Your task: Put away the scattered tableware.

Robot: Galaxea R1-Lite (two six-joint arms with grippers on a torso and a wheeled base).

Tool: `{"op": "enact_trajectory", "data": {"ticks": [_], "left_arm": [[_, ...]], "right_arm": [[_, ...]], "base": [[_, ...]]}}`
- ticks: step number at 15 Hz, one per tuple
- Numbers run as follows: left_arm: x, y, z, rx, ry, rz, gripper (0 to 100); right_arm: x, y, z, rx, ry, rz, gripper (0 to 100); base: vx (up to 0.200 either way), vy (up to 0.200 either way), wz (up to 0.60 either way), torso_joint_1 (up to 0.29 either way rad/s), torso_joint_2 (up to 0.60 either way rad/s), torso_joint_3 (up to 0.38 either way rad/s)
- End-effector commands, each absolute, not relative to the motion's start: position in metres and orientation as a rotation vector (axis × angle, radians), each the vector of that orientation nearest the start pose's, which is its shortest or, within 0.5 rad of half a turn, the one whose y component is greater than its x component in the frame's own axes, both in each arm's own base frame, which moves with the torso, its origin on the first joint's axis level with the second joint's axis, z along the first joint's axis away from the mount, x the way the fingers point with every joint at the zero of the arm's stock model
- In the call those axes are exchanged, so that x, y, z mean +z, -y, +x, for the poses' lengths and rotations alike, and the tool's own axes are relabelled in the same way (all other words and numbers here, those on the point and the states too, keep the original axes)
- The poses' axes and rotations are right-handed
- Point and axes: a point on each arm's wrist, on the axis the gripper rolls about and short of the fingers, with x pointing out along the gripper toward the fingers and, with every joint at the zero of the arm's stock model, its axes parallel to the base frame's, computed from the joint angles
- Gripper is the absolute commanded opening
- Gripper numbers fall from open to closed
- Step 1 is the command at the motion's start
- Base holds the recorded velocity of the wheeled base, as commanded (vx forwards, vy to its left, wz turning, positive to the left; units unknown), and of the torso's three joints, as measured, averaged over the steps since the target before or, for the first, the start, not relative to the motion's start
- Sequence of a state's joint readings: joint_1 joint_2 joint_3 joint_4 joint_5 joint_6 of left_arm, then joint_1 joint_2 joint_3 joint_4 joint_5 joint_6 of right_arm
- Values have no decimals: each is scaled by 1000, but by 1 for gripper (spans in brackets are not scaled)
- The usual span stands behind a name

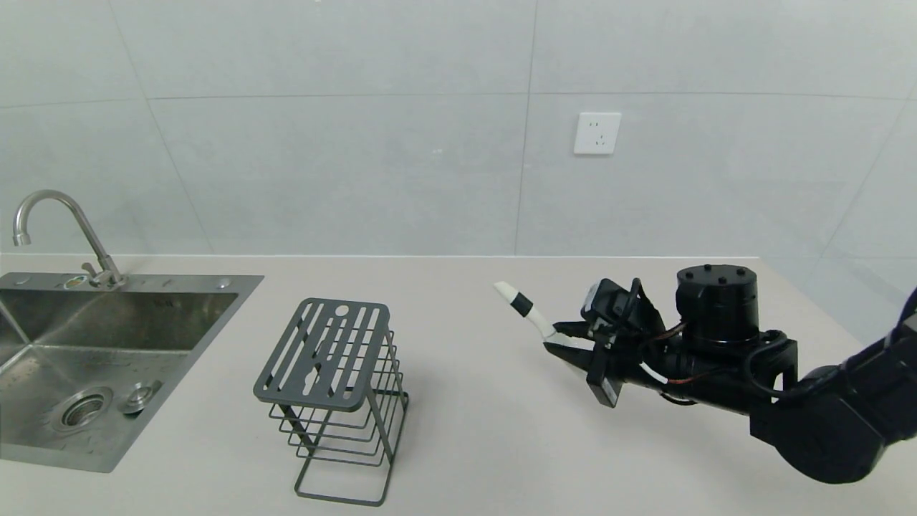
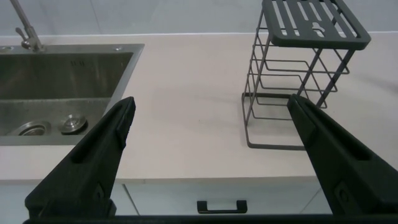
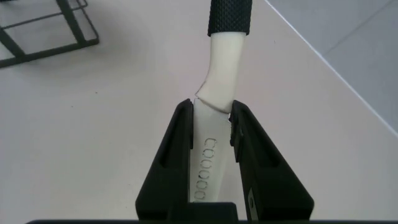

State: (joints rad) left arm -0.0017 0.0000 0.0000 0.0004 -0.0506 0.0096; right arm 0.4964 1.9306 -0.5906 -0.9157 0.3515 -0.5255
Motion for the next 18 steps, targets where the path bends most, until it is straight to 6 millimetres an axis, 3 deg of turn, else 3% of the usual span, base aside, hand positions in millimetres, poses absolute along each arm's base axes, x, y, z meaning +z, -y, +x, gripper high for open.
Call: {"op": "enact_trajectory", "data": {"ticks": [1, 8, 11, 15, 16, 18], "left_arm": [[76, 1, -23, -55, -1, 15, 100], [76, 2, -23, -83, 7, 14, 100], [117, 3, -30, -120, 373, 34, 100], [142, 5, -36, -268, 350, 2, 100], [161, 4, -35, -353, 313, -10, 100], [180, 3, -23, -452, 253, -42, 100]], "right_arm": [[88, -161, 263, 995, -173, -542, 0], [94, -197, 231, 1142, -92, -562, 0], [101, -200, 224, 1160, -61, -565, 0], [111, -198, 215, 1170, -19, -579, 0], [116, -195, 211, 1168, -4, -577, 0], [123, -189, 205, 1163, 18, -574, 0]], "base": [[0, 0, 0, 0, 0, 0], [0, 0, 0, 0, 0, 0], [0, 0, 0, 0, 0, 0], [0, 0, 0, 0, 0, 0], [0, 0, 0, 0, 0, 0], [0, 0, 0, 0, 0, 0]]}}
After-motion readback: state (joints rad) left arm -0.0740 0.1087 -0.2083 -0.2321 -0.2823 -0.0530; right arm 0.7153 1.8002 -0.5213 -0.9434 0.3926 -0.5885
